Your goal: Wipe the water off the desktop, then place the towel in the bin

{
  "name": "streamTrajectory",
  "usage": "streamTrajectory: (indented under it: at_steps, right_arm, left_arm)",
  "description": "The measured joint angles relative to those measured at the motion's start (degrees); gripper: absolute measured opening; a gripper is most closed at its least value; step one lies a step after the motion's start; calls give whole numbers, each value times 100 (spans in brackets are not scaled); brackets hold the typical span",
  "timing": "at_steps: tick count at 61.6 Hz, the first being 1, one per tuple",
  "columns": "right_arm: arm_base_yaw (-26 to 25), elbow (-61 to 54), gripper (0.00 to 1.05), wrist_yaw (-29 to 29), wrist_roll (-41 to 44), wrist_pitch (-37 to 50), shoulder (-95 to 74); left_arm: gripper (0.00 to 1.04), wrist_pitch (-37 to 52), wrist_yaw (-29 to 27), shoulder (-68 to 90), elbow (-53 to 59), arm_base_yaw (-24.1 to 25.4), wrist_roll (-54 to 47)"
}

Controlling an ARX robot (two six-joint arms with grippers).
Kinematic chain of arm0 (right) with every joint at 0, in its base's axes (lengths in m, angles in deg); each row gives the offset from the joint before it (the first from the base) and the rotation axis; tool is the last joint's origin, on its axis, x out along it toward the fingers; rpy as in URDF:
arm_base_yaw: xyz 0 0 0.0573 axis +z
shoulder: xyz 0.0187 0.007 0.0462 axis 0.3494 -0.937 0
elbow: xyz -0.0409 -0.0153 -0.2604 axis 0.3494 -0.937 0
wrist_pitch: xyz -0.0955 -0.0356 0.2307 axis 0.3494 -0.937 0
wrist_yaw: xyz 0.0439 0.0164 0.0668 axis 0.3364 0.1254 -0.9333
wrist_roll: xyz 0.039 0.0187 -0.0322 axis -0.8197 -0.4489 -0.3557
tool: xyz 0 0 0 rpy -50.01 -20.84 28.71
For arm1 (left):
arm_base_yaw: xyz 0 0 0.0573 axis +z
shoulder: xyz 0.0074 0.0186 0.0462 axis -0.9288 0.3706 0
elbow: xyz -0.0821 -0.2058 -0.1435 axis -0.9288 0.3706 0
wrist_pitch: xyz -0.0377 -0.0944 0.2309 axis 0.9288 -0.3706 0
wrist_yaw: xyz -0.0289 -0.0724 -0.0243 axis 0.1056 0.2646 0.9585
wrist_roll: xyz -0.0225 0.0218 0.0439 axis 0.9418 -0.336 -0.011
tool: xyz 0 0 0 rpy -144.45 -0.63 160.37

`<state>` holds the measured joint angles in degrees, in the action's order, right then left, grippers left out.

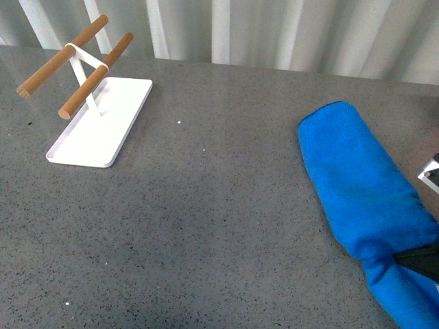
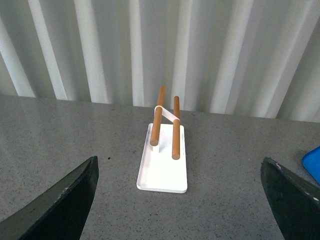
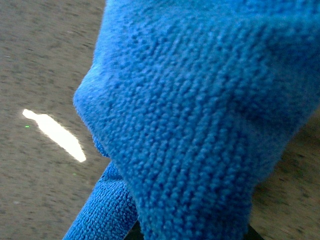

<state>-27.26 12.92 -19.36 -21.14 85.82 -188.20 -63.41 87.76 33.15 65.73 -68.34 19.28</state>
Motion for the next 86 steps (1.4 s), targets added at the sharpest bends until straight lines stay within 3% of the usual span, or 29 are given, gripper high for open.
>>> streamTrajectory:
  at_steps: [8, 20, 38, 50, 60, 71, 86]
  right_arm:
    - [-439, 249, 4, 214, 328, -116, -173]
    - [-662, 984, 4, 584, 400, -195, -404]
    - [-380, 2223, 4, 946, 225, -463, -555]
    - [-98, 2887, 4, 940, -79, -627, -415]
    - [-162, 3287, 4, 861, -201, -927, 109]
    - [-743, 3877, 4, 542, -297, -1364, 1073]
    - [-1932, 4428, 4, 20, -295, -1952, 1757]
  left_arm:
    - [98, 0, 2, 0, 0, 0, 0]
    - [98, 0, 0, 0, 0, 0, 0]
    - [98, 0, 2, -2, 0, 0, 2]
    - [98, 0, 2, -2, 0, 0, 0]
    - [98, 0, 2, -2, 0, 0, 0]
    - [98, 0, 2, -2, 0, -2, 0]
    - [98, 0, 2, -2, 0, 0, 0]
